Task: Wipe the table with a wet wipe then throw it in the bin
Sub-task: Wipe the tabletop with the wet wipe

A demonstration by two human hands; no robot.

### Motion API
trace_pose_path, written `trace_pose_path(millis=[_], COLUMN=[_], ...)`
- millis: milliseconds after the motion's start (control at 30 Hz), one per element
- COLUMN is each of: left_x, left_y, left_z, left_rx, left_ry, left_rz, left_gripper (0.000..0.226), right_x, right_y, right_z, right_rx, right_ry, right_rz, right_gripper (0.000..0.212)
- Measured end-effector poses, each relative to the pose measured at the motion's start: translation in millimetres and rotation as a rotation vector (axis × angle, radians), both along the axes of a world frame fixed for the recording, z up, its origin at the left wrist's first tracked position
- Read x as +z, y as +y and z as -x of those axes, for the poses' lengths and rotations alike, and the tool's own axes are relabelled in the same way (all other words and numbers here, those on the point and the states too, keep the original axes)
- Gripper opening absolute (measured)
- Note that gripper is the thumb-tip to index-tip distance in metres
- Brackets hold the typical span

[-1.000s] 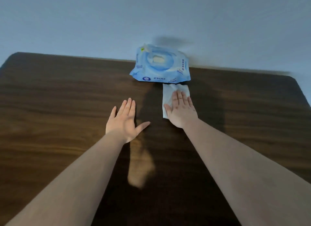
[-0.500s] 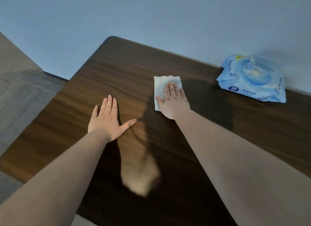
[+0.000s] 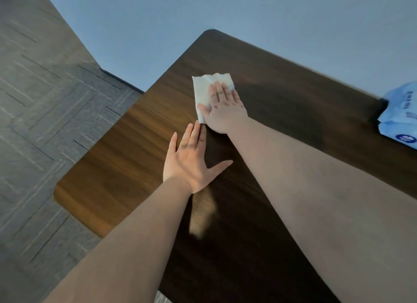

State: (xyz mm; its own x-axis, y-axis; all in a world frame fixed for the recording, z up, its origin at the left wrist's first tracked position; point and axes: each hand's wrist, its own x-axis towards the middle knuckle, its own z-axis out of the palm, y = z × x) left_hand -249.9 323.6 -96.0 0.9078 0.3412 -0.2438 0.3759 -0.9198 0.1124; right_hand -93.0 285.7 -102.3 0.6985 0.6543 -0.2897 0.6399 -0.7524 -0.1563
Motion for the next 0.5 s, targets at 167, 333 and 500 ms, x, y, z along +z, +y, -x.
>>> trace_pose_path(millis=[167,333,500], left_x=[3.2,2.1,2.5], left_y=[-0.1,-2.4,-3.2], left_z=[0.4,1.5,-1.3], left_rx=[-0.005,-0.016,-0.044], left_ry=[-0.018,0.0,0.081], left_rz=[0.001,0.006,-0.008], left_gripper=[0.116,0.109,0.106], right_x=[-4.6,-6.2,-1.3], right_y=[13.9,3.3,-43.2], right_z=[-1.3,0.5,13.7], right_rx=[0.019,0.028,-0.021], right_ry=[-0.014,-0.026,0.004], right_rz=[-0.041,-0.055,-0.04], right_gripper=[0.068,0.069,0.069])
